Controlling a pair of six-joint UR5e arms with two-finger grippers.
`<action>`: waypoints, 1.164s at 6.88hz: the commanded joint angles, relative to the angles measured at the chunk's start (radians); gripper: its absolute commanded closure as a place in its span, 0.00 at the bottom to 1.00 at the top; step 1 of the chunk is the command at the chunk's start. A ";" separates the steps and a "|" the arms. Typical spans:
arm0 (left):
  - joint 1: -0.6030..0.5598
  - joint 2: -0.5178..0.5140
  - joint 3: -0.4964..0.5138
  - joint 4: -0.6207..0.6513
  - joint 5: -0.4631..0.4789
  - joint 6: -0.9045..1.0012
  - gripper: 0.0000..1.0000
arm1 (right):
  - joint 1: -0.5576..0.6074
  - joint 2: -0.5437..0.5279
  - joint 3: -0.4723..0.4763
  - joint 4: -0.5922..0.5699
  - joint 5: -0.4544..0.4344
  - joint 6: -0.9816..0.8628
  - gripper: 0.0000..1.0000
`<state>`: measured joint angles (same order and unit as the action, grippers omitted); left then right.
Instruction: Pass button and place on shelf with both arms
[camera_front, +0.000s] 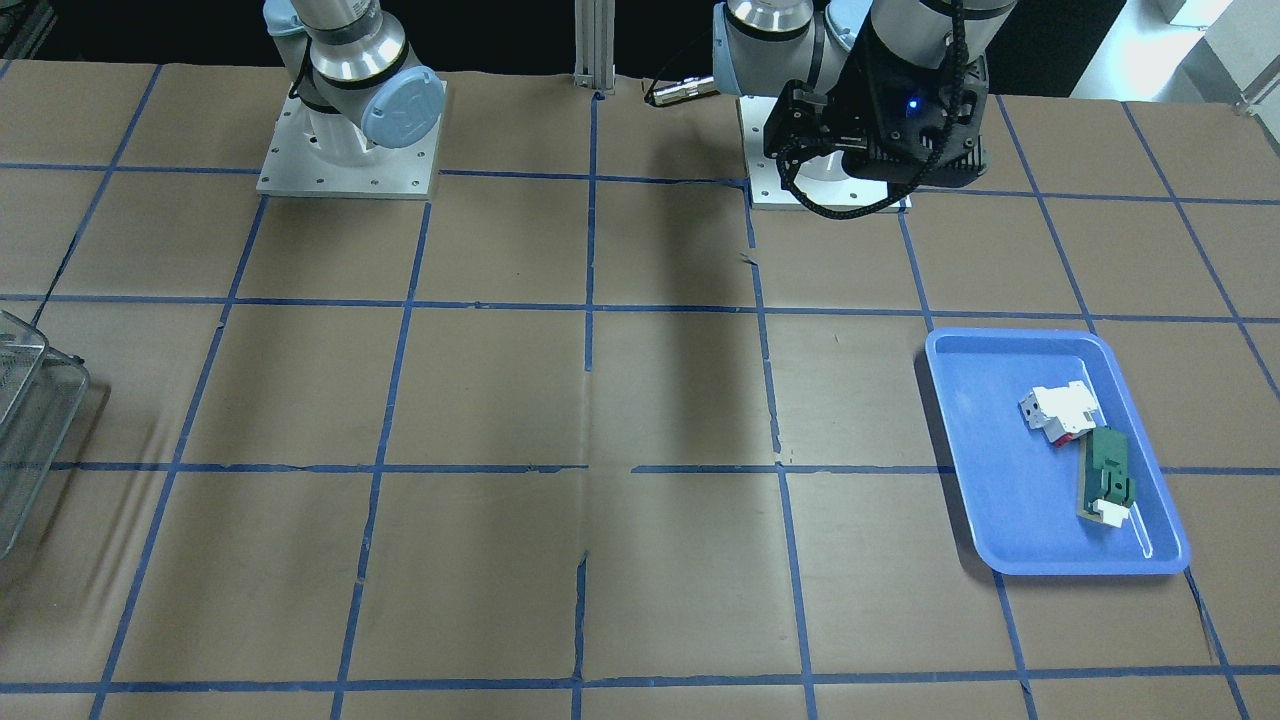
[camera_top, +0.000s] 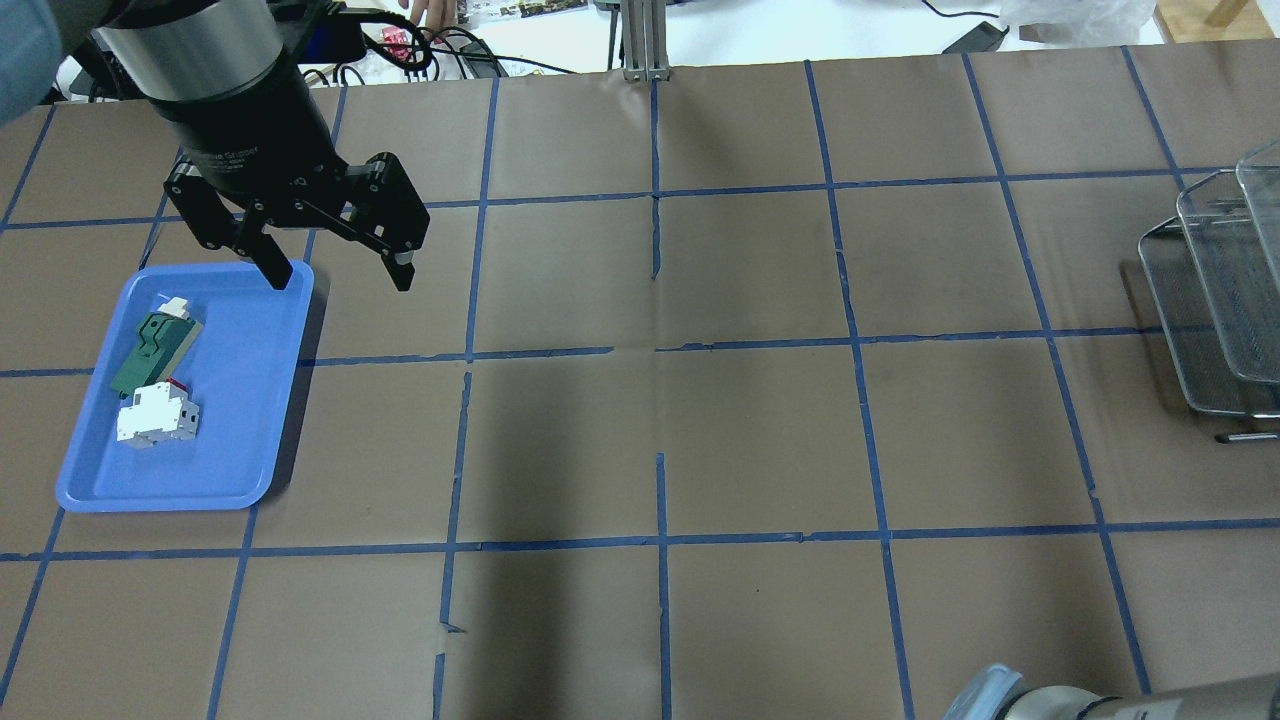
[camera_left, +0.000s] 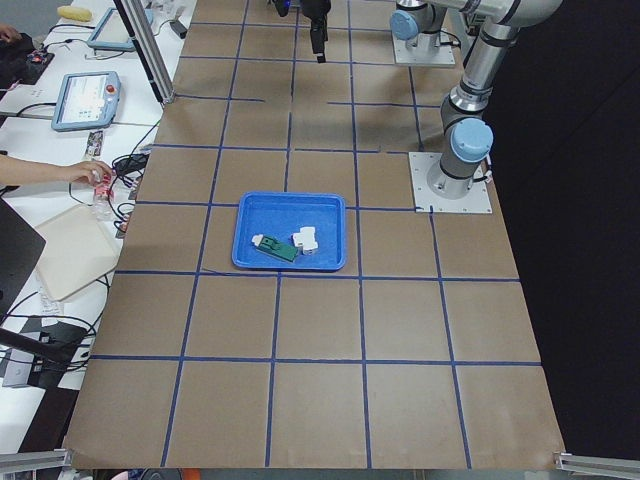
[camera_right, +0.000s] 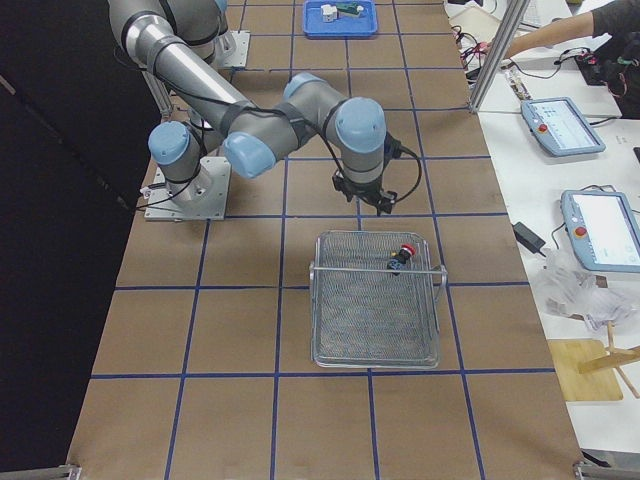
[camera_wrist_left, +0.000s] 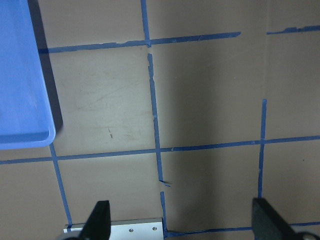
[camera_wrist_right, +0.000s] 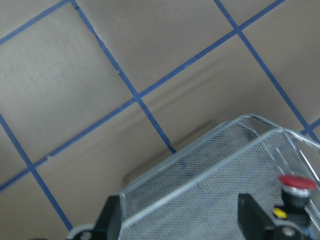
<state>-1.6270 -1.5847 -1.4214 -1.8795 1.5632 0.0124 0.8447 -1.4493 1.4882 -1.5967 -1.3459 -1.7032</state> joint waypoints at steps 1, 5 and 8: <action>-0.005 0.002 -0.002 -0.003 -0.003 0.001 0.00 | 0.271 -0.129 0.012 0.063 -0.002 0.386 0.15; -0.001 0.002 -0.002 0.005 0.000 0.008 0.00 | 0.692 -0.158 0.081 -0.038 -0.129 1.229 0.07; 0.012 0.002 0.019 0.008 -0.003 0.009 0.00 | 0.718 -0.089 0.052 -0.025 -0.245 1.494 0.00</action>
<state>-1.6173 -1.5857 -1.4044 -1.8718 1.5600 0.0195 1.5558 -1.5533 1.5477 -1.6318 -1.5619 -0.3143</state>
